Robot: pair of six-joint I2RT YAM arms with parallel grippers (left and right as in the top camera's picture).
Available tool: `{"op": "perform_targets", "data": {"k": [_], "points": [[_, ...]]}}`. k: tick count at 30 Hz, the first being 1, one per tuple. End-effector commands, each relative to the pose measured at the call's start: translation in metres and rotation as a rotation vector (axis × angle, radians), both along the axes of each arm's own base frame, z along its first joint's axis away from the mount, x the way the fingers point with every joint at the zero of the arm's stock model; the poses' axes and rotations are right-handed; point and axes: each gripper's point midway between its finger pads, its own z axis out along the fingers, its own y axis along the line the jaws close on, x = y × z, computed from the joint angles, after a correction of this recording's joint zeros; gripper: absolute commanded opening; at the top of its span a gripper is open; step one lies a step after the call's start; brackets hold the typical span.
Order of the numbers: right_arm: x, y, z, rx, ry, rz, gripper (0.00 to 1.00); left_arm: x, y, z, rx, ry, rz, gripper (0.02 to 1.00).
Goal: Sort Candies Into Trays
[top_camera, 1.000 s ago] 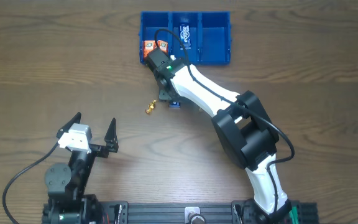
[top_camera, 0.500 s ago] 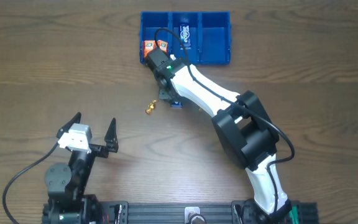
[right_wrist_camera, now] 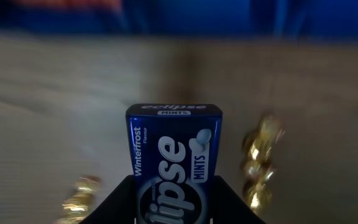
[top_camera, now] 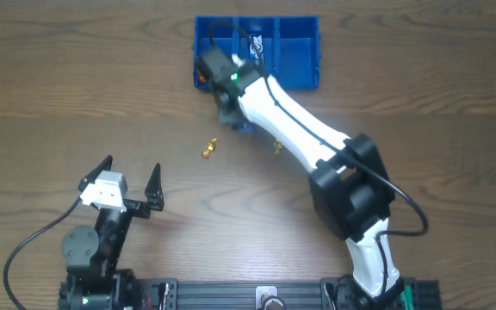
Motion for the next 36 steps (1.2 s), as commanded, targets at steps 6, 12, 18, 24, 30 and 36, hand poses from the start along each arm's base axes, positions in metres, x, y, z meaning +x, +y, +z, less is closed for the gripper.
{"op": "perform_targets", "data": {"k": [6,12,18,24,30,36], "points": [[0.111,-0.036,0.116,0.056,-0.414,0.046,0.15,-0.001,-0.002,-0.016,-0.003,0.044,-0.012,0.998],[0.138,-0.033,0.084,0.014,-0.436,0.074,0.152,-0.001,-0.002,-0.016,-0.003,0.044,-0.012,0.998],[0.147,-0.031,0.042,-0.01,-0.387,0.074,0.156,-0.001,-0.002,-0.016,-0.003,0.044,-0.012,0.998],[0.147,-0.03,0.037,-0.012,-0.379,0.076,0.229,-0.001,-0.002,-0.016,-0.003,0.044,-0.012,0.998],[0.146,-0.029,0.036,-0.008,-0.374,0.08,1.0,-0.001,-0.002,-0.016,-0.003,0.044,-0.012,0.996],[0.143,-0.029,0.054,-0.008,-0.367,0.083,1.0,-0.001,-0.002,-0.016,-0.003,0.044,-0.012,0.998]]}}
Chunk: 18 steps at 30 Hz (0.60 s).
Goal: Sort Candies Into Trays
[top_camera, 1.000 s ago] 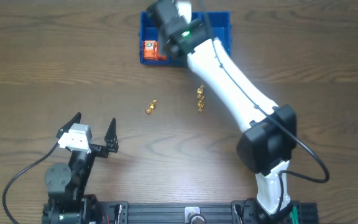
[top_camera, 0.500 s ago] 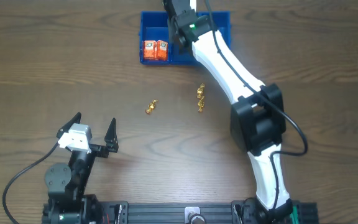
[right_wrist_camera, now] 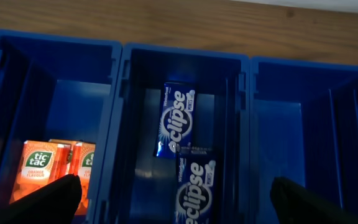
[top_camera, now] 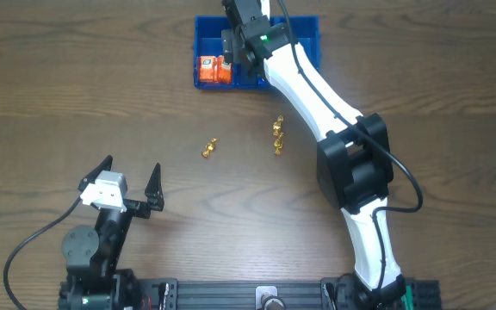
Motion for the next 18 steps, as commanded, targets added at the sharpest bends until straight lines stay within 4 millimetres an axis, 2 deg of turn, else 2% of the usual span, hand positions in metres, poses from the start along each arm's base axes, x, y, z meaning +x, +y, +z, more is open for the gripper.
{"op": "perform_targets", "data": {"k": [1,4,6,7,9,13,16,18], "points": [[-0.002,-0.002,0.031,-0.003,-0.009,-0.001,1.0,-0.001,-0.002,-0.016,-0.003,0.044,-0.012,0.998],[-0.021,0.01,0.067,0.015,0.011,0.017,1.0,-0.001,-0.002,-0.016,-0.003,0.044,-0.012,0.998],[-0.055,0.035,0.085,0.041,0.078,0.104,1.0,-0.001,-0.002,-0.016,-0.003,0.044,-0.012,0.996],[-0.071,0.047,0.085,0.055,0.12,0.127,1.0,-0.001,-0.002,-0.016,-0.003,0.044,-0.012,0.998],[-0.104,0.062,0.075,0.071,0.222,0.139,1.0,-0.001,-0.002,-0.016,-0.003,0.044,-0.012,0.998],[-0.147,0.083,0.047,0.091,0.383,0.148,1.0,-0.001,-0.002,-0.016,-0.003,0.044,-0.012,0.998],[-0.174,0.093,0.019,0.07,0.463,0.098,1.0,-0.001,-0.002,-0.016,-0.003,0.044,-0.012,0.998],[-0.193,0.095,-0.008,0.036,0.524,0.066,1.0,-0.001,-0.002,-0.016,-0.003,0.044,-0.012,0.998]]}}
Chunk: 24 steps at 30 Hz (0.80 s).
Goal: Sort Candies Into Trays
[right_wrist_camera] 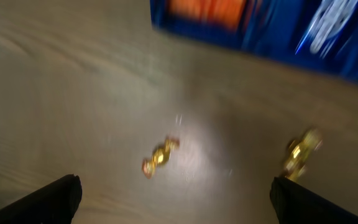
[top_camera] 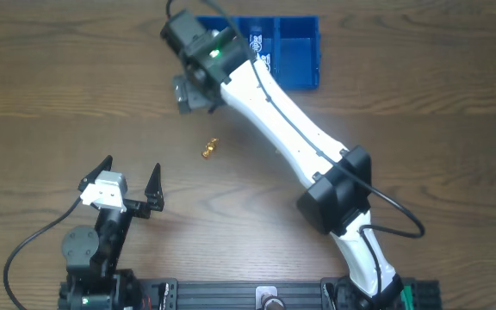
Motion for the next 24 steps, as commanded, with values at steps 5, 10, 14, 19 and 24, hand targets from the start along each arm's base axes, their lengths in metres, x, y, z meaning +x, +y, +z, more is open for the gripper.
{"op": "perform_targets", "data": {"k": [5,10,14,19,24], "points": [[-0.041,-0.001,-0.094,-0.065,0.163,-0.135,1.0,-0.001,-0.002,-0.016,-0.003,0.044,-0.012,0.998],[-0.047,-0.001,-0.121,-0.065,0.176,-0.15,1.0,-0.001,-0.002,-0.016,-0.003,0.044,-0.012,0.998],[-0.048,0.0,-0.139,-0.079,0.189,-0.155,0.991,-0.001,-0.002,-0.016,-0.003,0.044,-0.012,0.998],[-0.046,0.012,-0.151,-0.063,0.175,-0.14,0.974,-0.001,-0.002,-0.016,-0.003,0.044,-0.012,0.998],[-0.046,0.013,-0.152,-0.061,0.176,-0.15,0.908,-0.001,-0.002,-0.016,-0.003,0.044,-0.012,0.998]]}}
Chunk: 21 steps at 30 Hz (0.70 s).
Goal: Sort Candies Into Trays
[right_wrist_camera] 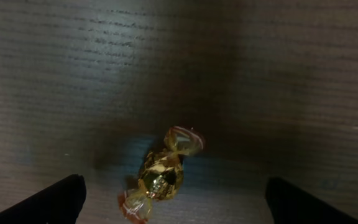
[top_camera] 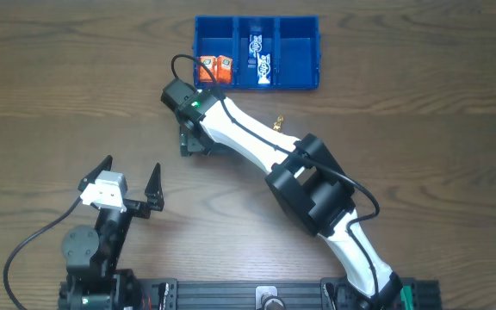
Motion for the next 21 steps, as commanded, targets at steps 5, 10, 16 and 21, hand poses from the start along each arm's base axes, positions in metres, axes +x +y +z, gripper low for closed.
{"op": "perform_targets", "data": {"k": [5,10,16,21], "points": [[-0.002,-0.001,-0.01,-0.018,0.007,-0.017,0.844,-0.001,-0.002,-0.016,-0.003,0.044,-0.012,0.996],[-0.004,-0.002,-0.019,-0.03,0.019,-0.021,0.741,-0.001,-0.002,-0.016,-0.003,0.044,-0.012,0.998],[0.0,0.002,-0.021,-0.016,0.007,-0.033,0.566,-0.001,-0.002,-0.016,-0.003,0.044,-0.012,0.998],[-0.001,0.001,-0.022,-0.018,0.011,-0.04,0.421,-0.001,-0.002,-0.016,-0.003,0.044,-0.012,0.998]]}}
